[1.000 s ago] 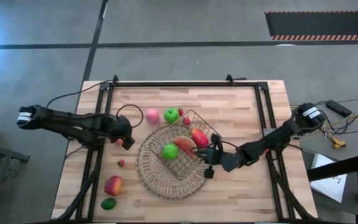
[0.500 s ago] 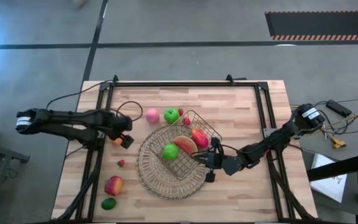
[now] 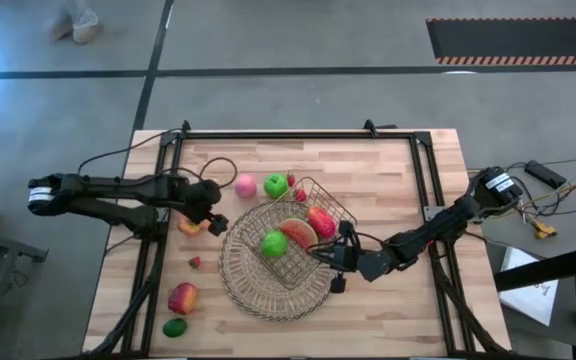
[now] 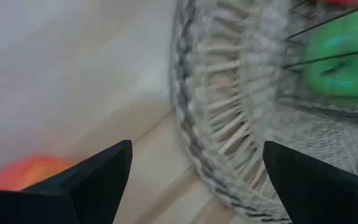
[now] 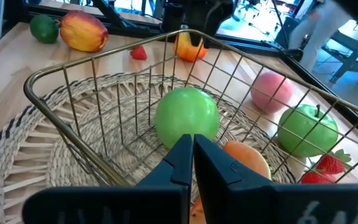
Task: Build produce basket
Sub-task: Put the tomato into the gold wire basket
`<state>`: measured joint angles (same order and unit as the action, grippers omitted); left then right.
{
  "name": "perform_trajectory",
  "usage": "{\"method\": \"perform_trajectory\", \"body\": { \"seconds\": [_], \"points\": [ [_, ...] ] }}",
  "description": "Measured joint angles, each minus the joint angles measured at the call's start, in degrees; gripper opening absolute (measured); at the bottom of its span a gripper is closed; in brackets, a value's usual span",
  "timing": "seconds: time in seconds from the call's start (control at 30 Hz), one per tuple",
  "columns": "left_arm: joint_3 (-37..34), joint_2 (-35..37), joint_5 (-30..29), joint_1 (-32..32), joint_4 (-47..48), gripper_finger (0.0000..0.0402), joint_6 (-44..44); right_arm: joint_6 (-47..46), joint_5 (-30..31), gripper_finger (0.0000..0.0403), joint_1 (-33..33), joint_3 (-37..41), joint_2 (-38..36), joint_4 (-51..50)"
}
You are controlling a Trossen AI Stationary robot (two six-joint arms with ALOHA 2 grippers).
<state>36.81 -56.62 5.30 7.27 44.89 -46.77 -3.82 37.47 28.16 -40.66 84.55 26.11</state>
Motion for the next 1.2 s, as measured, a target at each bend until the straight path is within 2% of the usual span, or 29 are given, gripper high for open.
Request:
{"method": "perform_trajectory", "body": {
  "seconds": [0.2,0.43,0.6,0.83,1.1,1.2],
  "points": [
    [5.66,-2.97,-1.93,-0.06,8.33,0.0345,3.24,0.42,-0.01,0.0009,-0.02,0.0,0.0,0.37],
    [12.06,-9.8,-10.31,0.09,26.02,0.0345,4.24,0.84,-0.02,0.0009,-0.03,0.0,0.0,0.52],
    [11.47,-15.34,-9.99,1.93,28.4,0.0345,8.26,0.86,-0.07,0.0009,-0.02,0.0,0.0,0.76],
    [9.97,-22.08,-10.34,7.71,29.69,0.0345,13.8,0.86,-0.44,0.0009,0.09,0.0,0.0,0.76],
    [9.3,-24.71,-13.99,12.71,32.62,0.0345,17.16,0.84,-0.44,0.0009,0.09,0.13,0.0,0.54],
    [7.71,-24.69,-12.33,14.25,32.17,0.0345,17.53,0.25,-0.58,0.0009,0.09,0.15,0.0,0.34]
  ]
}}
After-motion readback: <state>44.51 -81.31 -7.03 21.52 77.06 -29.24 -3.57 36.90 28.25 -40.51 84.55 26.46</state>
